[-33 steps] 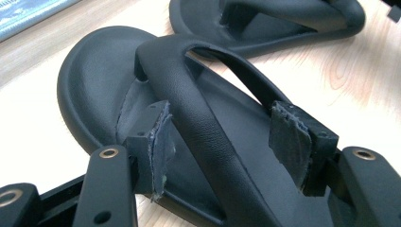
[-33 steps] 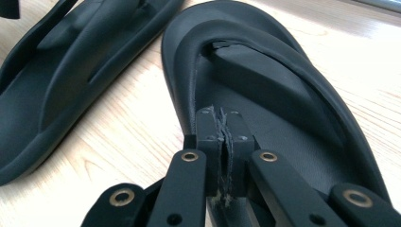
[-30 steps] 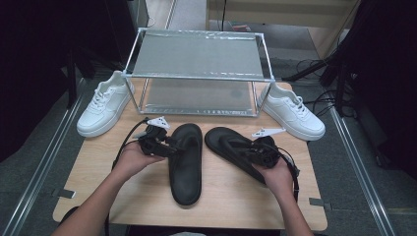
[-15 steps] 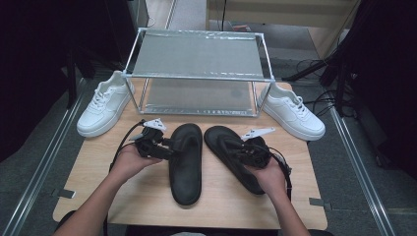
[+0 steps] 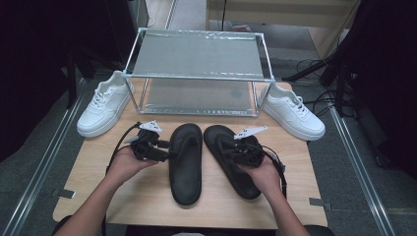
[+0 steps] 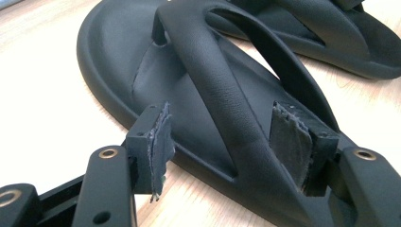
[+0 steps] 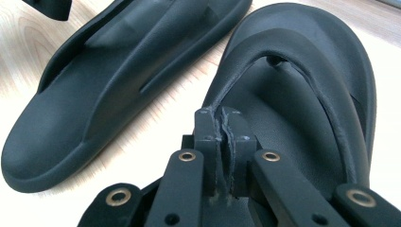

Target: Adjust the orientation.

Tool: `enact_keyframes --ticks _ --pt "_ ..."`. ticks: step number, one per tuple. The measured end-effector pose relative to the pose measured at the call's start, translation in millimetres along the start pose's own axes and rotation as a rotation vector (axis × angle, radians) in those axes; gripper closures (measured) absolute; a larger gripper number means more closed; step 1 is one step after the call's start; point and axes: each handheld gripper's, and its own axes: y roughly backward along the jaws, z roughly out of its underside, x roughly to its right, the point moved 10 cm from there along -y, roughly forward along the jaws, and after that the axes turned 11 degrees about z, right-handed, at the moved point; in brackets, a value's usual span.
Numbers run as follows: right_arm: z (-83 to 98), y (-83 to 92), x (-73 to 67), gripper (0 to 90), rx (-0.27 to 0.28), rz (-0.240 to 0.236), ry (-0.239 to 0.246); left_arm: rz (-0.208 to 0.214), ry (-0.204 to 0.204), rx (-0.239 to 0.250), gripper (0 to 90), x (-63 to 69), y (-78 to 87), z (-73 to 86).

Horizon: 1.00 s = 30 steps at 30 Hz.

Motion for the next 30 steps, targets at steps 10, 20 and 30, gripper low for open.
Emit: enact_keyframes --ticks 10,20,30 --pt "-3.6 -3.9 -7.6 86.6 -0.002 -0.020 0.022 -0.017 0.028 -0.031 40.5 -6.2 -3.5 10.4" --pt "-7.6 -8.1 -13.1 86.6 -0.003 -0.033 0.033 0.032 0.088 -0.086 67.9 -3.8 -8.4 21.7" --pt "-10.6 -11.5 -17.1 86.0 -0.005 -0.043 0.044 0.030 0.088 -0.089 73.7 -1.5 -11.0 24.1"
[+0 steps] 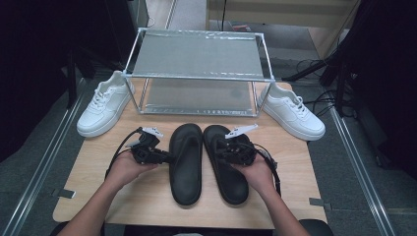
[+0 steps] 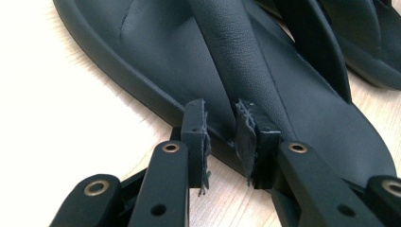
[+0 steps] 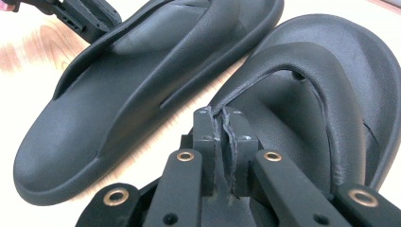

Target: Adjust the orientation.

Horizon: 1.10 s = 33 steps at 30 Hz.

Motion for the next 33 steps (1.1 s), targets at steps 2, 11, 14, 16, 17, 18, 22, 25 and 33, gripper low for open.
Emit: enact_keyframes --ticks 2,11,14,16,17,18,22,25,33 --pt "-0.6 -0.6 -0.2 86.0 0.001 -0.003 0.002 -0.002 0.002 0.001 73.6 0.2 0.2 0.5" --pt "-2.8 -2.7 -1.8 85.7 0.001 -0.010 0.007 0.022 -0.036 -0.016 73.6 11.8 -7.7 2.4" --pt "-3.1 -3.1 -2.0 85.3 0.002 -0.010 0.009 0.026 -0.039 -0.014 73.7 14.6 -9.9 2.3" --pt "-3.5 -3.5 -2.0 85.0 0.004 -0.011 0.010 0.030 -0.041 -0.020 73.6 16.6 -11.0 2.7" --pt "-3.7 -3.6 -2.0 85.0 0.004 -0.011 0.009 0.029 -0.047 -0.025 73.5 17.5 -12.2 3.2" --pt "-3.9 -3.7 -2.1 85.0 0.004 -0.010 0.007 0.033 -0.050 -0.030 73.4 19.6 -13.8 3.7" --pt "-4.3 -4.2 -2.3 85.0 0.003 -0.005 0.008 0.021 -0.063 -0.041 73.0 22.4 -15.5 4.2" --pt "-4.5 -4.3 -2.2 84.9 0.002 -0.005 0.012 0.026 -0.059 -0.038 72.6 22.1 -15.5 4.7" --pt "-9.7 -6.0 18.8 85.6 0.016 0.064 -0.029 0.018 -0.069 -0.036 72.5 22.0 -15.4 5.0"
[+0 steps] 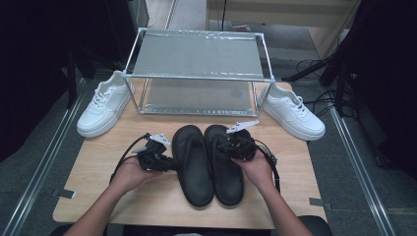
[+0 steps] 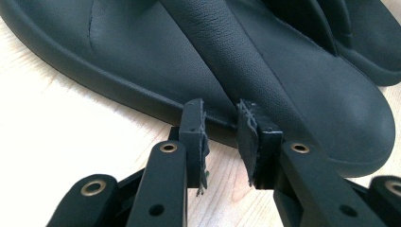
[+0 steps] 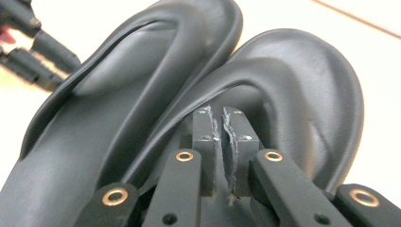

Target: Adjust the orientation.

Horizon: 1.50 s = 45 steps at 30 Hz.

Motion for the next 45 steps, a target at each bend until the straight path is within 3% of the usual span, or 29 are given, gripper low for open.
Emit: enact_keyframes --ticks 4,13,16,22,27,29,34,39,42,45 --pt "-7.6 -3.3 5.6 86.1 0.018 0.016 -0.010 -0.003 0.004 0.008 72.4 0.4 0.0 0.5" --pt "-19.8 -14.4 10.2 86.9 0.004 0.060 0.006 -0.029 0.021 0.048 72.1 2.1 -0.7 2.1" --pt "-23.6 -18.3 12.9 86.9 0.016 0.059 0.003 -0.016 0.012 0.038 69.7 6.0 -3.0 5.6" --pt "-27.4 -20.7 13.7 87.0 0.006 0.064 -0.001 -0.036 -0.019 0.029 68.8 13.6 -8.1 7.5" --pt "-28.1 -18.9 17.0 86.7 0.013 0.053 -0.011 0.011 -0.031 0.025 68.9 24.0 -14.6 7.5" --pt "-27.7 -18.1 18.4 85.5 0.016 0.054 -0.012 0.008 -0.045 0.020 67.6 26.2 -14.9 7.1" --pt "-27.7 -12.1 20.6 79.5 0.047 0.031 -0.035 -0.009 -0.036 0.049 62.2 19.9 -4.0 5.4" --pt "-28.7 -1.7 17.4 70.0 0.096 -0.046 -0.108 -0.020 -0.005 0.102 50.1 11.0 14.3 2.6" --pt "-25.4 0.9 13.6 65.2 0.095 -0.039 -0.084 -0.035 0.005 0.127 45.1 3.6 24.0 1.8" --pt "-22.5 4.6 7.9 63.7 0.134 -0.034 -0.065 -0.031 0.020 0.145 42.4 -2.8 32.4 0.7"
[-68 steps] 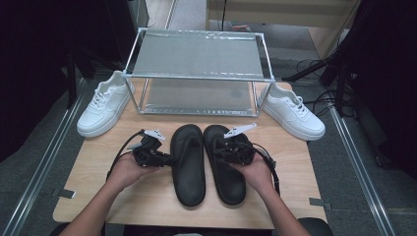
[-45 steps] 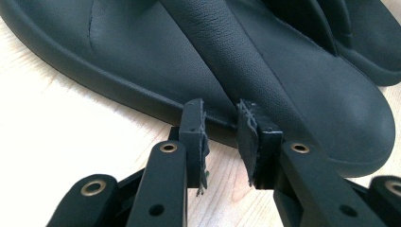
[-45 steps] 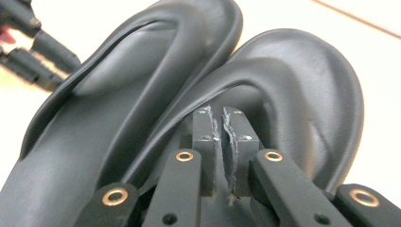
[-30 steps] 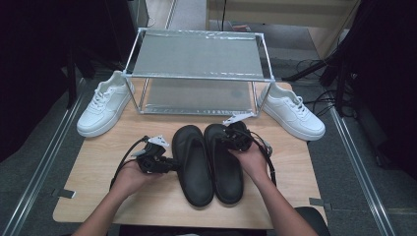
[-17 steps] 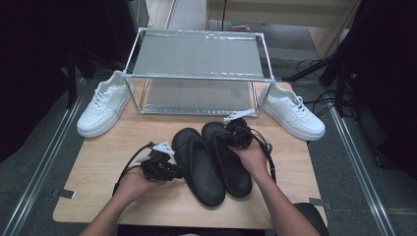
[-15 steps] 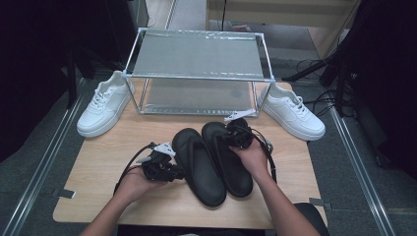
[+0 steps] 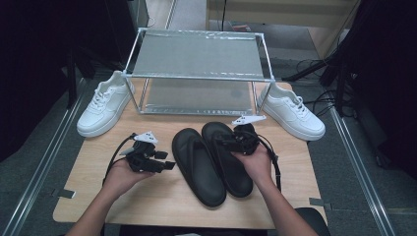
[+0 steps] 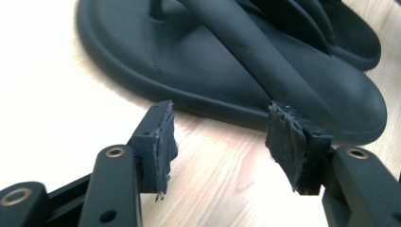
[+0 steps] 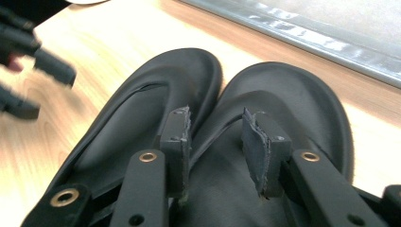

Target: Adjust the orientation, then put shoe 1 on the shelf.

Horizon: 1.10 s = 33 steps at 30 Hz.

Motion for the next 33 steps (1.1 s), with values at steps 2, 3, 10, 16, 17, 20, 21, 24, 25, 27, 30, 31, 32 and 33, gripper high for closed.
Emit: enact_keyframes --ticks 2,3,10,16,17,20,21,24,25,27,30,31,32,33 --pt "2.4 1.6 -4.1 60.5 0.001 -0.002 0.012 -0.004 0.006 0.011 41.6 -5.1 5.2 -2.1" --pt "3.6 2.6 -6.2 57.0 0.004 0.001 0.024 -0.001 0.009 0.014 41.1 -7.1 6.7 -2.7" --pt "9.7 6.0 -14.7 51.4 0.015 -0.011 -0.012 -0.009 0.024 0.020 40.4 -18.3 9.7 -7.9" --pt "20.9 9.0 -18.3 46.2 0.006 0.001 -0.009 0.002 0.013 0.028 40.3 -22.0 5.3 -18.4" --pt "22.3 10.1 -19.1 45.7 0.005 0.003 -0.012 0.008 0.014 0.037 40.3 -22.4 4.1 -19.8" --pt "25.3 13.2 -20.7 45.2 0.008 0.001 -0.021 0.004 0.009 0.009 40.1 -24.8 -0.6 -21.8" --pt "26.3 13.8 -21.3 45.4 0.009 0.002 -0.023 0.004 0.003 0.009 40.1 -24.9 -1.1 -22.8" --pt "27.8 15.4 -21.8 45.3 0.017 0.015 -0.024 0.010 -0.003 0.011 40.1 -23.9 -2.5 -26.1" --pt "28.5 15.7 -22.3 44.7 0.019 0.015 -0.027 0.012 -0.005 0.013 40.1 -23.9 -3.0 -27.1" --pt "30.0 15.7 -22.7 43.3 0.018 0.021 -0.033 0.012 -0.007 0.009 40.1 -24.2 -3.1 -27.9" --pt "32.4 14.0 -23.3 41.7 0.016 0.029 -0.038 0.009 -0.014 0.009 40.1 -24.8 -3.7 -29.6" --pt "33.0 13.3 -24.0 41.4 0.015 0.027 -0.041 0.009 -0.013 0.012 40.1 -24.9 -4.0 -30.0" --pt "33.5 13.0 -24.4 41.1 0.013 0.028 -0.042 0.010 -0.011 0.012 40.1 -25.3 -4.4 -30.2" --pt "33.9 12.5 -25.3 41.0 0.014 0.029 -0.043 0.011 -0.010 0.012 40.1 -25.6 -4.7 -30.2"
